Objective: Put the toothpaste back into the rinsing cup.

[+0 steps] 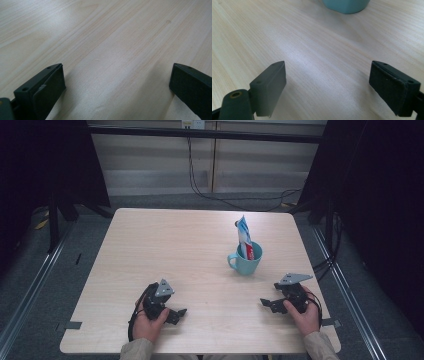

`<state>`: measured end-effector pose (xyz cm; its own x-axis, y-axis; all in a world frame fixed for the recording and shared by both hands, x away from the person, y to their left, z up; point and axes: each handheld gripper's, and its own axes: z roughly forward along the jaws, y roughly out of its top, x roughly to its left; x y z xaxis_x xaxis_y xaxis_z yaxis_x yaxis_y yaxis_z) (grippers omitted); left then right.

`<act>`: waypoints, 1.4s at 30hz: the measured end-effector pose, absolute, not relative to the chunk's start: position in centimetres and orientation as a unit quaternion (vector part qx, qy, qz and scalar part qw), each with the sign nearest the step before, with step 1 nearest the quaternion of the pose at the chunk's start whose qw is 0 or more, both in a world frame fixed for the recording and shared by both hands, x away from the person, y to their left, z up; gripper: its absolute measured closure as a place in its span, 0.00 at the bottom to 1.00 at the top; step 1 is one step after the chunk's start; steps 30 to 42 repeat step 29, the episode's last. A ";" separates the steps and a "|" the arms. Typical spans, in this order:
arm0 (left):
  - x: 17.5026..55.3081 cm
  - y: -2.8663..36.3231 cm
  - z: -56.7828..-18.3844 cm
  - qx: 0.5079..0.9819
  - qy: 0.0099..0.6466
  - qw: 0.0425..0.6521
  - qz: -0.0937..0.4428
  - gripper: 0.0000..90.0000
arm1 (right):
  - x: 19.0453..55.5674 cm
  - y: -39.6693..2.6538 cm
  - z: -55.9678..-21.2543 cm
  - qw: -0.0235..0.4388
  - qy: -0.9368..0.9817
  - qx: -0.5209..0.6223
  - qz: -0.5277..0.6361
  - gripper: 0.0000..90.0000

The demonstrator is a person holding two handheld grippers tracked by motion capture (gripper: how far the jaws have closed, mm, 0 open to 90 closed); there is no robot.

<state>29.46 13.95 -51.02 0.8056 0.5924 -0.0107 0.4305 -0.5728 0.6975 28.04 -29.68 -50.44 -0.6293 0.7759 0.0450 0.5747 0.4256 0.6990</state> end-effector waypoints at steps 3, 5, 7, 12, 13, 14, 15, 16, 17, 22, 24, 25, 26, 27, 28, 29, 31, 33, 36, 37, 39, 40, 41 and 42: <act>29.5 14.0 -51.0 0.880 0.291 0.359 0.113 0.00 | 28.0 -29.7 -50.6 0.143 0.833 0.404 0.349 0.15; 29.5 14.0 -51.0 0.880 0.291 0.359 0.113 0.00 | 27.9 -29.6 -50.8 0.143 0.835 0.404 0.344 0.15; 29.5 14.0 -51.0 0.880 0.291 0.359 0.113 0.00 | 27.9 -29.6 -50.8 0.148 0.836 0.400 0.346 0.15; 29.5 14.0 -51.0 0.880 0.291 0.359 0.113 0.00 | 27.7 -29.8 -51.0 0.152 0.833 0.397 0.355 0.15; 29.5 14.0 -51.0 0.880 0.291 0.359 0.113 0.00 | 27.7 -29.8 -51.1 0.154 0.832 0.396 0.356 0.15; 29.5 13.9 -51.0 0.880 0.291 0.359 0.113 0.00 | 27.6 -29.8 -51.2 0.155 0.831 0.395 0.360 0.15; 29.5 14.0 -51.0 0.880 0.291 0.359 0.113 0.00 | 27.6 -29.9 -51.2 0.157 0.831 0.394 0.360 0.15; 29.5 14.0 -51.0 0.880 0.291 0.359 0.113 0.00 | 27.6 -29.9 -51.2 0.158 0.831 0.394 0.360 0.15; 29.5 14.0 -51.0 0.880 0.291 0.359 0.113 0.00 | 27.5 -29.8 -51.2 0.159 0.830 0.396 0.358 0.15; 29.4 13.9 -51.0 0.880 0.291 0.359 0.112 0.00 | 27.6 -29.9 -51.2 0.156 0.830 0.396 0.360 0.14; 29.4 14.0 -51.0 0.880 0.291 0.359 0.113 0.00 | 27.6 -29.9 -51.2 0.156 0.830 0.396 0.360 0.14; 29.4 13.9 -51.0 0.880 0.291 0.360 0.113 0.00 | 27.6 -29.9 -51.2 0.157 0.830 0.396 0.359 0.14; 29.4 13.9 -51.0 0.880 0.291 0.360 0.113 0.00 | 27.6 -29.9 -51.2 0.156 0.830 0.396 0.360 0.14; 29.4 14.0 -51.0 0.880 0.290 0.360 0.113 0.00 | 27.6 -29.9 -51.2 0.156 0.830 0.396 0.360 0.14; 29.5 14.0 -51.0 0.880 0.290 0.359 0.113 0.00 | 27.6 -29.9 -51.2 0.156 0.830 0.396 0.360 0.14; 29.4 14.0 -51.0 0.880 0.290 0.359 0.113 0.00 | 27.6 -29.9 -51.2 0.156 0.830 0.396 0.360 0.14; 29.4 14.0 -51.0 0.880 0.290 0.359 0.113 0.00 | 27.6 -29.9 -51.2 0.156 0.830 0.396 0.360 0.14; 29.4 14.0 -51.0 0.880 0.290 0.359 0.113 0.00 | 27.6 -29.9 -51.2 0.156 0.830 0.396 0.360 0.14; 29.4 14.0 -51.0 0.880 0.290 0.359 0.113 0.00 | 27.6 -29.9 -51.2 0.156 0.830 0.396 0.360 0.14; 29.4 14.0 -51.0 0.880 0.290 0.359 0.113 0.00 | 27.6 -29.9 -51.2 0.156 0.830 0.396 0.360 0.14; 29.4 14.0 -51.0 0.880 0.290 0.359 0.113 0.00 | 27.6 -29.9 -51.2 0.156 0.830 0.396 0.360 0.14; 29.4 14.0 -51.0 0.880 0.290 0.359 0.113 0.00 | 27.6 -29.9 -51.2 0.156 0.830 0.396 0.360 0.14; 29.4 14.0 -51.0 0.880 0.290 0.359 0.113 0.00 | 27.6 -29.9 -51.2 0.156 0.830 0.396 0.360 0.14; 29.4 14.0 -51.0 0.880 0.290 0.359 0.113 0.00 | 27.6 -29.9 -51.2 0.156 0.830 0.396 0.360 0.14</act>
